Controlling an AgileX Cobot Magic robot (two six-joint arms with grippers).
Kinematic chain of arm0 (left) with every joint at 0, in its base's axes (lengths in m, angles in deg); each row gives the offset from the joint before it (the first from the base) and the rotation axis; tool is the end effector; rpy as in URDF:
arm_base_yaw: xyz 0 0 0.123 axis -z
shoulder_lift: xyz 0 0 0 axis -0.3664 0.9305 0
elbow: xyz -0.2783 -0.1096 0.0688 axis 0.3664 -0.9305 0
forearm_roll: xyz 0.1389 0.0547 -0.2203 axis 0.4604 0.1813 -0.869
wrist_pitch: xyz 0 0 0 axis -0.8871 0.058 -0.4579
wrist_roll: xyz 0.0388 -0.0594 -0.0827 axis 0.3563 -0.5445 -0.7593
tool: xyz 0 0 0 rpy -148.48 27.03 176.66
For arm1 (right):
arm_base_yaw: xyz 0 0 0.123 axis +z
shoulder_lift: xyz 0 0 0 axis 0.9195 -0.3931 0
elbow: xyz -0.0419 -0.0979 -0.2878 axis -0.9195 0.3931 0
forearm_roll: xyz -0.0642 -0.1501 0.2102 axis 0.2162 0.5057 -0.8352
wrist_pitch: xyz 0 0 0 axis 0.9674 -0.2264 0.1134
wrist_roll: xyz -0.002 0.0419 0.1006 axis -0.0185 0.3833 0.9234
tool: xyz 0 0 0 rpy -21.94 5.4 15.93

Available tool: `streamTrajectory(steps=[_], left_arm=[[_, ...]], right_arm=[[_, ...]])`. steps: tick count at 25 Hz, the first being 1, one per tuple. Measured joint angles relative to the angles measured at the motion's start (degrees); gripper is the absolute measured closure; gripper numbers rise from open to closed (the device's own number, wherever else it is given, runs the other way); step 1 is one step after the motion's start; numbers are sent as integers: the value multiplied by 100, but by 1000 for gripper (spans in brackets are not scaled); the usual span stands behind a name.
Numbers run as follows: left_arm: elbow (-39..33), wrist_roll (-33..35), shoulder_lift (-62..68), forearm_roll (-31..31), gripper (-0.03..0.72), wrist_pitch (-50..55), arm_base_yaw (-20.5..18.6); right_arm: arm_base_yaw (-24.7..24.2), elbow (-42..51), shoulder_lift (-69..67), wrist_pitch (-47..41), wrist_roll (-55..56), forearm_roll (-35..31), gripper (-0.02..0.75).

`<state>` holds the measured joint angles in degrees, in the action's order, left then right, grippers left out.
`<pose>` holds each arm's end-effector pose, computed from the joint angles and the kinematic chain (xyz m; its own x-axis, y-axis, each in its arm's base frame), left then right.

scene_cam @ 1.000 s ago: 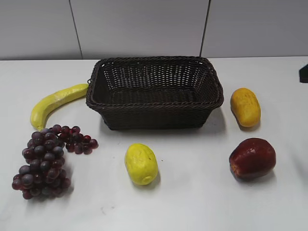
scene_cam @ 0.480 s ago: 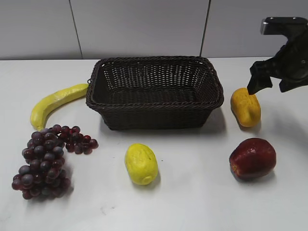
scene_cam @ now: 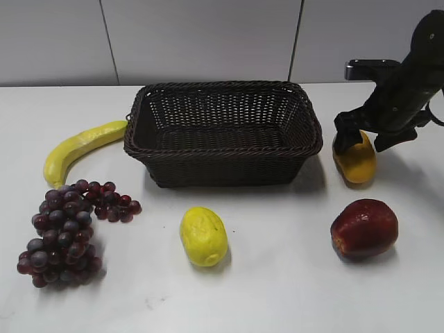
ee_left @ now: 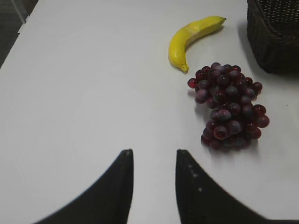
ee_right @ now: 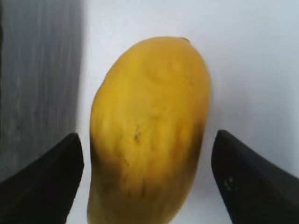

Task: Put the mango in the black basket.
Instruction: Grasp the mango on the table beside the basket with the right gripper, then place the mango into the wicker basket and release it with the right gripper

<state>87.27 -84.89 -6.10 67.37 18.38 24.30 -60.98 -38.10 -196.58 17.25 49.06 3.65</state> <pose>0.0018 -0.0007 0.2689 -0.4765 0.1023 -0.8732 0.0916 0.9936 0.0664 0.4432 0.0552 0.1295 -0.9383 -0.1483 -0.3125 -0.1773 0.9819 0.0664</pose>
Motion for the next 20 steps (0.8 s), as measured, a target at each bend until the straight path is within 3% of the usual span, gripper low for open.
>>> streamTrajectory(steps=[4, 7, 11, 16, 20], left_arm=[[0, 0, 0, 0, 456, 0, 0], [0, 0, 0, 0, 457, 0, 0], [0, 0, 0, 0, 457, 0, 0], [0, 0, 0, 0, 457, 0, 0], [0, 0, 0, 0, 457, 0, 0]], right_arm=[[0, -98, -258, 0, -11, -10, 87], [4, -127, -359, -22, -16, -10, 146], [11, -435, -353, -530, -16, 79, 160], [65, -1521, -171, -1554, -21, 37, 160], [481, -2491, -48, -2005, -21, 16, 160]])
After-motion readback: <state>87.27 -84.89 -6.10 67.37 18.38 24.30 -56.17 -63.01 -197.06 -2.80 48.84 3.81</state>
